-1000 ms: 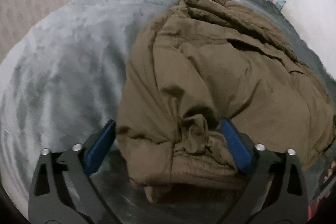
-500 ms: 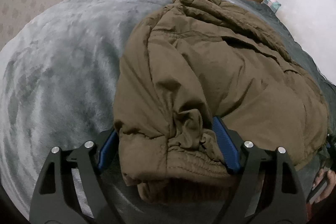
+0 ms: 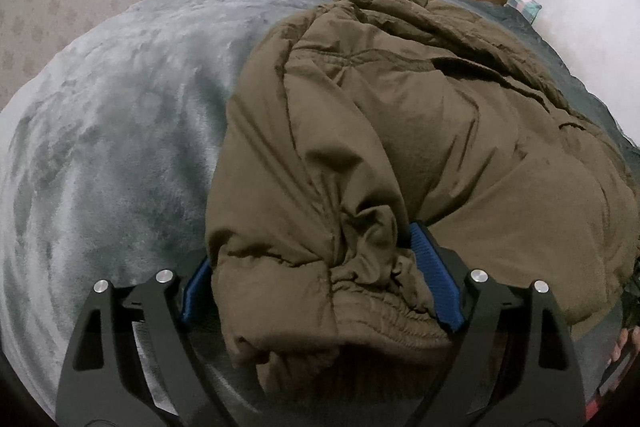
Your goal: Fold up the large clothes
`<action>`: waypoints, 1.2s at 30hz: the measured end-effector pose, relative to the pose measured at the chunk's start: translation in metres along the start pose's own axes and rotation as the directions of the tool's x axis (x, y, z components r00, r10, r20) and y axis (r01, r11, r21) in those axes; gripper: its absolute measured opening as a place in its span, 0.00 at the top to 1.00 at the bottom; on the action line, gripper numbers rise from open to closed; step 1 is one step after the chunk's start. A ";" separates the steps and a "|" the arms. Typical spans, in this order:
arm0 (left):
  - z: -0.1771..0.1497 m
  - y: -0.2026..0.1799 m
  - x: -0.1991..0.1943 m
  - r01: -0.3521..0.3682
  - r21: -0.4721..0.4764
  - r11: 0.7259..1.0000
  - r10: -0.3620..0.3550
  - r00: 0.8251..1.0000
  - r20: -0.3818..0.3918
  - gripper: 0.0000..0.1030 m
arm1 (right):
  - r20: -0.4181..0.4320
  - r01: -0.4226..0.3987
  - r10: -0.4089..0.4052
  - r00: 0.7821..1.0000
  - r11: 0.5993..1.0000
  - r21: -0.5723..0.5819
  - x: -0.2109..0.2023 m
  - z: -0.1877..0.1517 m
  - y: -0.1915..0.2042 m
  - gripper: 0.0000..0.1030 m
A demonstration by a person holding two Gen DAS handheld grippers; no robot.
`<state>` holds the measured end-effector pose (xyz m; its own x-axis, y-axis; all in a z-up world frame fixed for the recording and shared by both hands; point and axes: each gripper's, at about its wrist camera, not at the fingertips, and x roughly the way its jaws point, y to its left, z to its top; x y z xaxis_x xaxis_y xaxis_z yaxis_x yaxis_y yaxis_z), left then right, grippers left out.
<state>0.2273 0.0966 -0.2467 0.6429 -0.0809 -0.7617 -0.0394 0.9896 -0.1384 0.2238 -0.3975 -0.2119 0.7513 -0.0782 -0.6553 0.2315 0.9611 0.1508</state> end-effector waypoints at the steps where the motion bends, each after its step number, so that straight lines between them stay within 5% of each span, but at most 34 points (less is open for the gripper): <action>1: 0.000 0.001 0.000 0.000 0.000 1.000 0.000 1.000 0.000 0.17 | -0.001 -0.001 0.001 1.000 1.000 0.000 0.000 0.000 0.000 0.51; 8: 0.008 -0.010 -0.016 0.019 0.054 0.998 -0.018 1.000 -0.008 0.50 | -0.020 -0.014 0.013 1.000 0.999 -0.039 -0.009 0.007 0.003 0.66; 12: 0.014 -0.014 -0.023 0.027 0.091 0.995 -0.027 1.000 -0.003 0.58 | -0.026 -0.025 0.023 0.999 0.996 -0.086 -0.016 0.013 0.006 0.71; 36: 0.070 -0.032 -0.074 0.138 0.152 0.979 -0.157 0.980 0.121 0.71 | 0.088 -0.120 0.133 0.987 0.983 -0.141 -0.059 0.075 0.024 0.80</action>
<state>0.2344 0.0788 -0.1414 0.7288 -0.2206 -0.6482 0.1666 0.9754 -0.1447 0.2312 -0.3898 -0.1140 0.8267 0.0271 -0.5620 0.0506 0.9912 0.1223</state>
